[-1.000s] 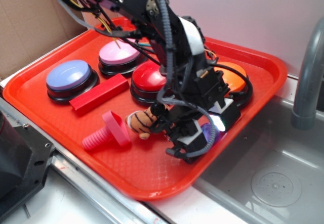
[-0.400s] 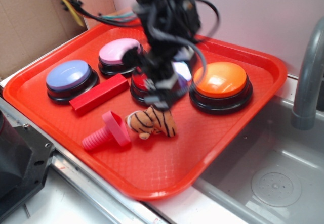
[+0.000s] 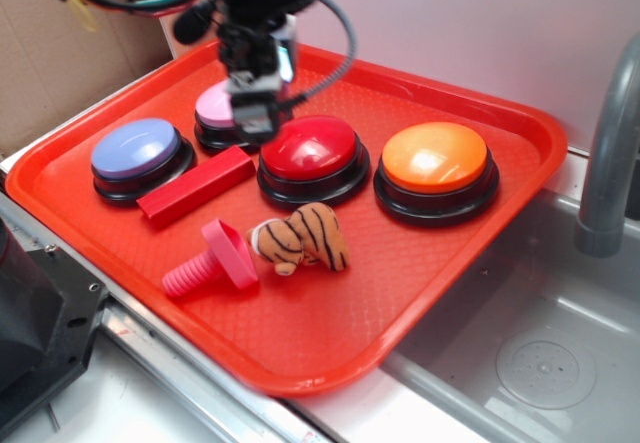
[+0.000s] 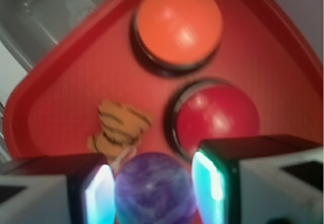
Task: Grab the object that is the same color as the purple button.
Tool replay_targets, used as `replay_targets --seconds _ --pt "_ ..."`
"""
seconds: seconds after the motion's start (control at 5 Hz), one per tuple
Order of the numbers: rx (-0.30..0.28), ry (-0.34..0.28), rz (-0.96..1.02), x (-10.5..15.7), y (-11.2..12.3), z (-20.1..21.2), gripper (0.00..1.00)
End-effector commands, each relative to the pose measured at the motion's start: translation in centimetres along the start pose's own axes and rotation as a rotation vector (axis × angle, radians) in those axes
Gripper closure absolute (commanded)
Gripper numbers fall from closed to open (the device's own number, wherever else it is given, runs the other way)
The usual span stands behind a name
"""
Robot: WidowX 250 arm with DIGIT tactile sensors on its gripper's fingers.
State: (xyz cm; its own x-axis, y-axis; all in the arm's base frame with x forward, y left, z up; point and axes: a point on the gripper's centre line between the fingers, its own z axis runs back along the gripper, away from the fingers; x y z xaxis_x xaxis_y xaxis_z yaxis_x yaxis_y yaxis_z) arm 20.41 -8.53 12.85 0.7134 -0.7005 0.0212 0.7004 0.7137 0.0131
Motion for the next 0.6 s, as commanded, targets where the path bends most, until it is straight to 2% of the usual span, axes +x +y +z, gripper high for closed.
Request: replay_targets --seconds 0.0,0.2,0.4 --pt "0.006 0.089 0.272 -2.3 0.7 2.6 1.00" --pt "-0.011 0.112 0.295 -3.3 1.2 2.8 1.00" --pt "-0.032 0.209 0.272 -3.5 1.3 2.9 1.00"
